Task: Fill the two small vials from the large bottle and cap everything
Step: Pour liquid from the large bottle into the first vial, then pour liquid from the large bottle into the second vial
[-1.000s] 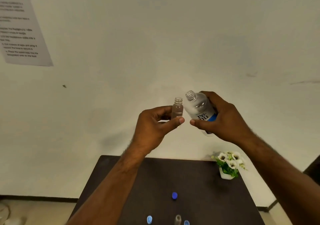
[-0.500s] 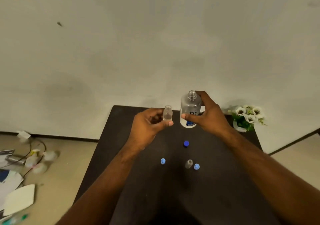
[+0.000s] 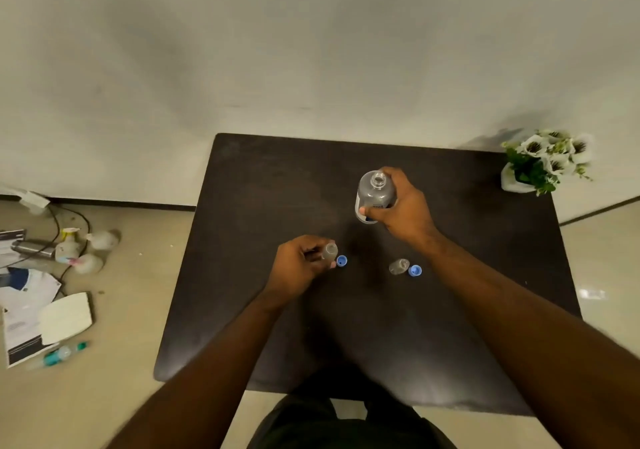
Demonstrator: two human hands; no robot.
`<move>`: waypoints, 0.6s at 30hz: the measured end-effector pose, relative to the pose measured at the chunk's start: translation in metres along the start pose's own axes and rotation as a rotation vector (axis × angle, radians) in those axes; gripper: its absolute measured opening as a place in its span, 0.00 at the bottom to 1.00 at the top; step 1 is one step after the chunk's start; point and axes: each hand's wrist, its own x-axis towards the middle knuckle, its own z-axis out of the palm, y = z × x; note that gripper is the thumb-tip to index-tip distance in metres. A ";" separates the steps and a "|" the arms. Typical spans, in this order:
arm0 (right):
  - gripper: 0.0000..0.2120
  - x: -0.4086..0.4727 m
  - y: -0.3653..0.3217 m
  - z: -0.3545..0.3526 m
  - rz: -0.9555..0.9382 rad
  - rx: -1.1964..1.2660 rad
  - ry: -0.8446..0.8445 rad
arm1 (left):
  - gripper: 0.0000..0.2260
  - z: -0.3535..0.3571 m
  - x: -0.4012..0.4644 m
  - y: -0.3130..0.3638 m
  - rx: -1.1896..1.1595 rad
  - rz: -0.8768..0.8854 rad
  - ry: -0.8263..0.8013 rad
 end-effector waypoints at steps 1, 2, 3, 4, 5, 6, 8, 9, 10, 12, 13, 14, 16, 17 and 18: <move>0.36 0.001 0.005 0.005 0.012 -0.002 0.007 | 0.17 0.002 0.003 -0.009 -0.001 -0.025 -0.012; 0.36 0.002 0.009 0.009 0.026 -0.002 0.013 | 0.18 0.003 0.005 -0.017 0.000 -0.046 -0.016; 0.36 0.002 0.013 0.013 0.041 -0.002 0.015 | 0.17 0.005 0.007 -0.025 0.001 -0.065 -0.013; 0.36 0.002 0.015 0.016 0.052 -0.003 0.015 | 0.17 0.006 0.009 -0.031 0.008 -0.077 -0.007; 0.36 0.002 0.019 0.019 0.065 -0.004 0.011 | 0.17 0.006 0.010 -0.036 0.023 -0.082 -0.004; 0.36 0.003 0.023 0.022 0.077 -0.004 0.009 | 0.17 0.007 0.012 -0.042 0.042 -0.081 -0.005; 0.35 0.004 0.028 0.027 0.093 0.004 0.006 | 0.17 0.007 0.016 -0.051 0.074 -0.081 -0.011; 0.36 0.005 0.030 0.028 0.095 0.007 0.005 | 0.18 0.007 0.017 -0.054 0.085 -0.081 -0.013; 0.36 0.006 0.033 0.030 0.097 0.008 0.004 | 0.18 0.008 0.018 -0.057 0.094 -0.083 -0.016; 0.36 0.008 0.037 0.032 0.105 0.015 0.002 | 0.18 0.008 0.020 -0.059 0.107 -0.092 -0.020; 0.36 0.009 0.038 0.034 0.110 0.019 0.002 | 0.18 0.009 0.021 -0.060 0.113 -0.095 -0.018; 0.36 0.010 0.039 0.035 0.113 0.023 -0.002 | 0.18 0.009 0.021 -0.060 0.117 -0.096 -0.014; 0.36 0.011 0.042 0.036 0.115 0.027 -0.020 | 0.19 0.010 0.024 -0.060 0.132 -0.094 -0.014; 0.36 0.012 0.044 0.037 0.114 0.027 -0.027 | 0.19 0.011 0.025 -0.060 0.140 -0.095 -0.016; 0.36 0.012 0.045 0.037 0.113 0.028 -0.031 | 0.19 0.011 0.025 -0.060 0.142 -0.096 -0.018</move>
